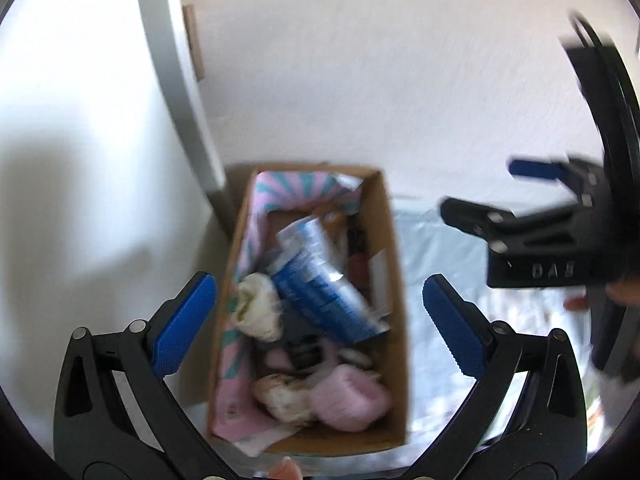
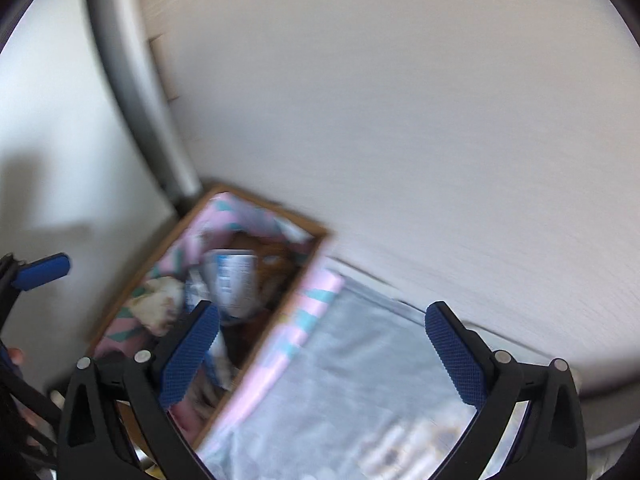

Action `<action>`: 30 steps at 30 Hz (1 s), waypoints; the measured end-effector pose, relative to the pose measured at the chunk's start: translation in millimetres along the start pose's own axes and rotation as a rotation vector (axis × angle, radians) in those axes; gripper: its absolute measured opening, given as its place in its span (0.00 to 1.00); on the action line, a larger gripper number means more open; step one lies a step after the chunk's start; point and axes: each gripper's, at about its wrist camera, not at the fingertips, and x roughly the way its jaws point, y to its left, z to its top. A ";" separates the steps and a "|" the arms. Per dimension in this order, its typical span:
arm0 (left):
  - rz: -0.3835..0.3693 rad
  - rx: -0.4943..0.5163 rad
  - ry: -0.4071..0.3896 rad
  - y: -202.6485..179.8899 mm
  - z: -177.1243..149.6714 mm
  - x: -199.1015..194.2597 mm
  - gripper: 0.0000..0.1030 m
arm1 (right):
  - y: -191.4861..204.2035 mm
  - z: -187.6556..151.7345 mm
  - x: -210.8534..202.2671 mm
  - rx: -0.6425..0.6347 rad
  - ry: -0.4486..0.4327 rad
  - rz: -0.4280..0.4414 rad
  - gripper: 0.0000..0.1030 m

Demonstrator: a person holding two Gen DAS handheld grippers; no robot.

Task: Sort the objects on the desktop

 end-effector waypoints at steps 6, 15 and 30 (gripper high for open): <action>-0.035 0.044 -0.017 -26.8 12.8 -11.6 1.00 | -53.3 -33.8 -51.8 0.214 0.001 -0.126 1.00; -0.070 0.024 -0.018 -61.8 8.5 -20.8 1.00 | -81.5 -79.1 -100.5 0.361 -0.007 -0.220 1.00; -0.104 0.044 -0.038 -94.4 1.2 -36.2 1.00 | -74.3 -114.1 -112.6 0.408 0.004 -0.250 1.00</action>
